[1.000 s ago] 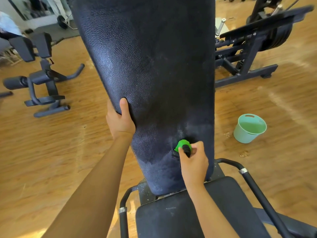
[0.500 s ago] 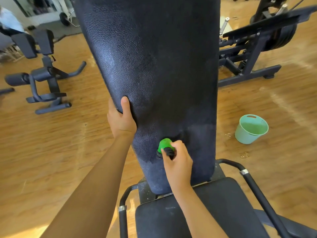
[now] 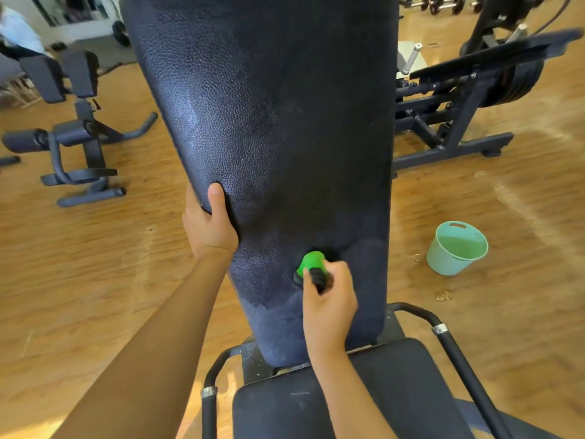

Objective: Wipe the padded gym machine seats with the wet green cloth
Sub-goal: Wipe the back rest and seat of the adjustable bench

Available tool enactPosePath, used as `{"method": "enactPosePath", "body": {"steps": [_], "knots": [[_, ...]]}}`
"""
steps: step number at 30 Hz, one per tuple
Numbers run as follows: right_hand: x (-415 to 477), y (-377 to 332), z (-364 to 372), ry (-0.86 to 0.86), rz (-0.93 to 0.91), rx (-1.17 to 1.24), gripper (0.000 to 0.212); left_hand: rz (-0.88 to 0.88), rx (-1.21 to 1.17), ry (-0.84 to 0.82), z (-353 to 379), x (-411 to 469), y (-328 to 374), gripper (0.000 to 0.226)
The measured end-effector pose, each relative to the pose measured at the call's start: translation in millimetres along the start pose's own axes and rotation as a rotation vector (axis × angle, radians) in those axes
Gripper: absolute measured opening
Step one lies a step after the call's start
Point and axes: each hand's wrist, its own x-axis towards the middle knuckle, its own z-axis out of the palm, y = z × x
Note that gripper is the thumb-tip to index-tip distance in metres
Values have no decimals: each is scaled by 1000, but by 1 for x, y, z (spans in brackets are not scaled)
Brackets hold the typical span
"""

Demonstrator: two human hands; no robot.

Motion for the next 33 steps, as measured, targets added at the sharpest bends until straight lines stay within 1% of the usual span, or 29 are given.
{"method": "enactPosePath", "body": {"steps": [3, 5, 6, 10, 12, 15, 18, 21, 24, 25, 28, 33], "knots": [[-21, 6, 5, -124, -40, -65, 21, -9, 5, 4, -1, 1, 0, 77], [-9, 5, -4, -128, -40, -44, 17, -15, 7, 8, -1, 1, 1, 78], [3, 3, -12, -82, -20, -12, 16, -19, 6, 6, -1, 0, 1, 78], [76, -21, -52, 217, 150, 183, 18, -26, -10, 8, 0, 0, 0, 76], [95, -26, -61, 284, 148, 205, 19, -17, -7, 16, 0, 0, -1, 77], [81, -18, -51, 250, 158, 199, 18, -5, 1, 18, 1, -1, -1, 76], [39, 1, -28, 143, 151, 154, 18, -14, -8, 13, 1, -1, -1, 75], [1, 13, -14, -11, 134, 55, 24, -10, -3, 12, 0, 0, -1, 76], [0, 18, -18, -83, 103, 23, 26, -11, -7, 1, -1, 0, -1, 76], [6, 18, -23, -75, 94, 28, 25, -12, -9, -5, -1, 0, -1, 76], [35, 14, -37, 22, 95, 102, 21, -5, -6, -2, -1, 0, 0, 76], [72, -3, -58, 155, 81, 185, 24, -4, 7, 5, -1, 0, -1, 77]]}}
